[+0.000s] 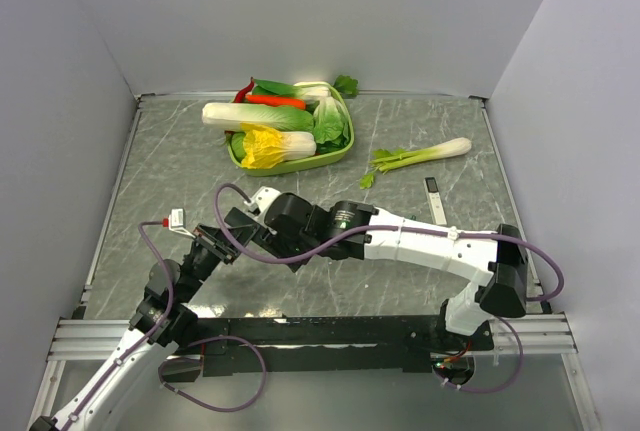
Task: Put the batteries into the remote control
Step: Load the battery cover into the remote control.
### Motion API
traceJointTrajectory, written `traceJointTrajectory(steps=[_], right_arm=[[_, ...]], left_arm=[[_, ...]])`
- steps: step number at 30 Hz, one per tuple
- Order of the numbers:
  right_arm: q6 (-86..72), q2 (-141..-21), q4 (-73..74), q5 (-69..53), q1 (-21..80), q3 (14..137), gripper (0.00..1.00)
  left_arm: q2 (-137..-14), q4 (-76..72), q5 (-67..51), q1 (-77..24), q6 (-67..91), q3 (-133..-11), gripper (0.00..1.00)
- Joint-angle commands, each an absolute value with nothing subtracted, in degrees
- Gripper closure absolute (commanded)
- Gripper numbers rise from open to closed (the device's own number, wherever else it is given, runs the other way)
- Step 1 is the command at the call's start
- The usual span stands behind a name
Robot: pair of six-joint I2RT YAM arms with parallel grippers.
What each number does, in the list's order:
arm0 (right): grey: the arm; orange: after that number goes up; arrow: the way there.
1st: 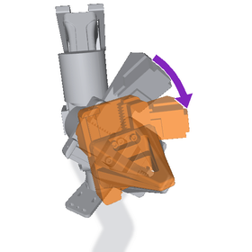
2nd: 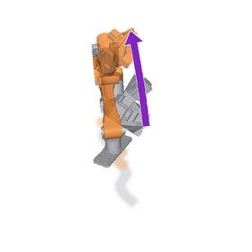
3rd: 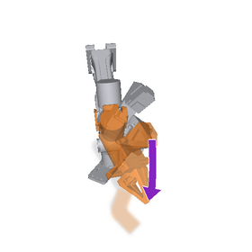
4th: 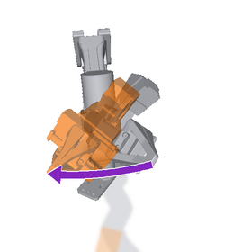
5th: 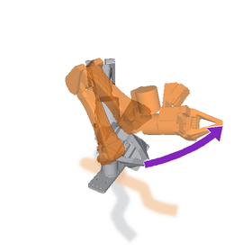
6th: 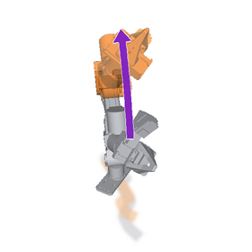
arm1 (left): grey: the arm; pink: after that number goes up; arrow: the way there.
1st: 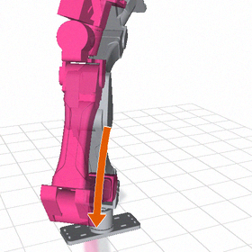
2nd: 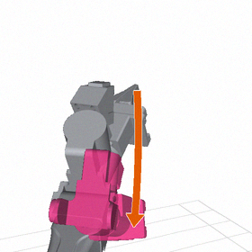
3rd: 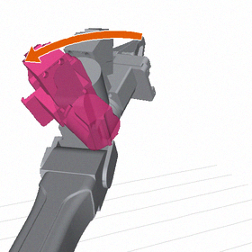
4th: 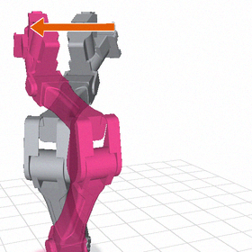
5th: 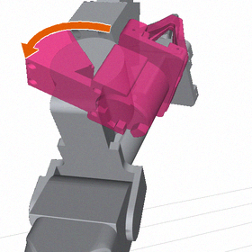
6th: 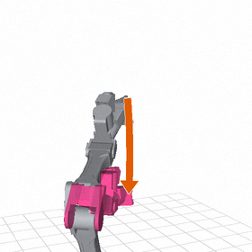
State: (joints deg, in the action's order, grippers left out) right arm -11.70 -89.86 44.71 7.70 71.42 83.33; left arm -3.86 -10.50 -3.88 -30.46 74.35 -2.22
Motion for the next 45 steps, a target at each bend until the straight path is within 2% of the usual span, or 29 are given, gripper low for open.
traceJointTrajectory(steps=[1,11,22,27,34,45], right_arm=[[-11.95,-92.54,48.25,9.67,72.16,87.53,0.92],[-12.74,-94.83,49.48,10.11,72.86,89.3,0.91],[-13.01,-94.75,48.52,10.02,72.86,87.37,0.84],[-12.92,-94.22,47.55,9.93,72.86,86.49,0.78],[-12.83,-93.08,46.76,10.2,72.86,85.78,0.63],[-12.83,-90.62,46.32,11.07,72.86,85.43,0.55]], left_arm=[[-3.78,-14.68,-5.01,-30.59,73.13,2.55,0.99],[-3.78,-13.97,-3.61,-30.59,75.31,1.41,0.99],[-1.67,-13.71,-2.64,-30.59,78.05,0.79,0.99],[-1.49,-14.24,-3.34,-30.59,78.05,0.97,0.99],[-2.02,-14.68,-4.39,-30.59,77.08,0.53,0.99],[-2.55,-13.45,-4.83,-30.59,77.17,0.88,0.99]])
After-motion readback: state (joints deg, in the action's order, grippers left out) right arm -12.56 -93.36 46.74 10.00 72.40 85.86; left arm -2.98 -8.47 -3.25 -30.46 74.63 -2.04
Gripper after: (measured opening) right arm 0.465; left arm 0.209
